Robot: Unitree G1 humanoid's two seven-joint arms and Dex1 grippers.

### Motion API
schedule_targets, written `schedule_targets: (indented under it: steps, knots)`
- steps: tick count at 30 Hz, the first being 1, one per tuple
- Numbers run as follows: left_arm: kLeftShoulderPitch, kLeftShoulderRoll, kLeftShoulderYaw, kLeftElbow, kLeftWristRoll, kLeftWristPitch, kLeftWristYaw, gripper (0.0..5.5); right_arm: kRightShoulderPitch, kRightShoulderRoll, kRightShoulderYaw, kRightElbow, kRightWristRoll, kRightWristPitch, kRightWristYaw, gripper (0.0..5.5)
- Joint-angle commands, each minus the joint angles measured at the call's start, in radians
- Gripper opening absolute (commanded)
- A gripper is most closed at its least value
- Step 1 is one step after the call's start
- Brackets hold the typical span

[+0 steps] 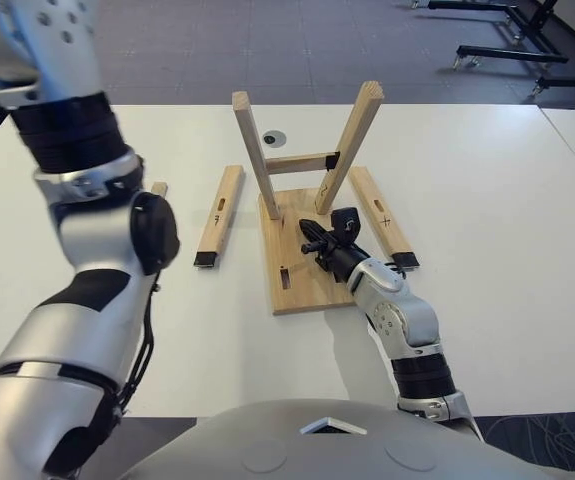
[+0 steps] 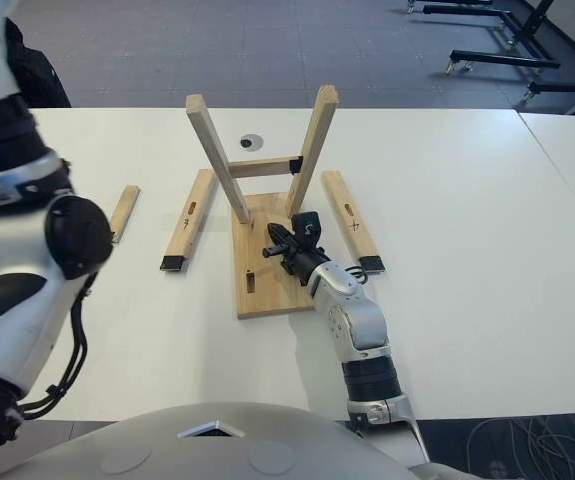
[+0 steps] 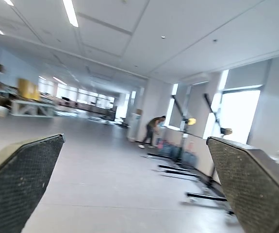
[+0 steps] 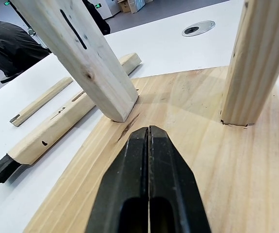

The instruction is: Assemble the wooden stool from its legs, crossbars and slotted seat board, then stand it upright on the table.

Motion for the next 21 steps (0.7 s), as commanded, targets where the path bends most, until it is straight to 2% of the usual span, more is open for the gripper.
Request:
schedule_targets:
  steps: [1,7,12,14,17,21]
  knots:
    - [0.177,0.084,0.035,-0.023,0.006,0.066,-0.033,5.37,-0.009,-0.035,-0.072,-0.05,0.051,0.118,-0.01,0.0]
    - [0.452,0.172,0.026,-0.186,0.009,0.117,-0.126,5.37,-0.131,-0.031,-0.225,-0.301,0.316,0.362,-0.044,0.0]
    - [0.553,0.177,0.039,-0.231,-0.003,0.133,-0.152,5.37,-0.169,-0.062,-0.263,-0.432,0.457,0.504,-0.078,0.0]
    - [0.621,0.211,0.033,-0.266,0.006,0.127,-0.182,5.4,-0.166,-0.188,-0.333,-0.521,0.544,0.575,-0.03,0.39]
    - [0.751,0.237,0.032,-0.333,0.012,0.121,-0.221,5.4,-0.076,-0.475,-0.481,-0.589,0.604,0.603,0.138,0.9]
    - [0.81,0.226,0.018,-0.338,0.012,0.112,-0.24,5.4,0.026,-0.592,-0.497,-0.586,0.559,0.528,0.238,1.56]
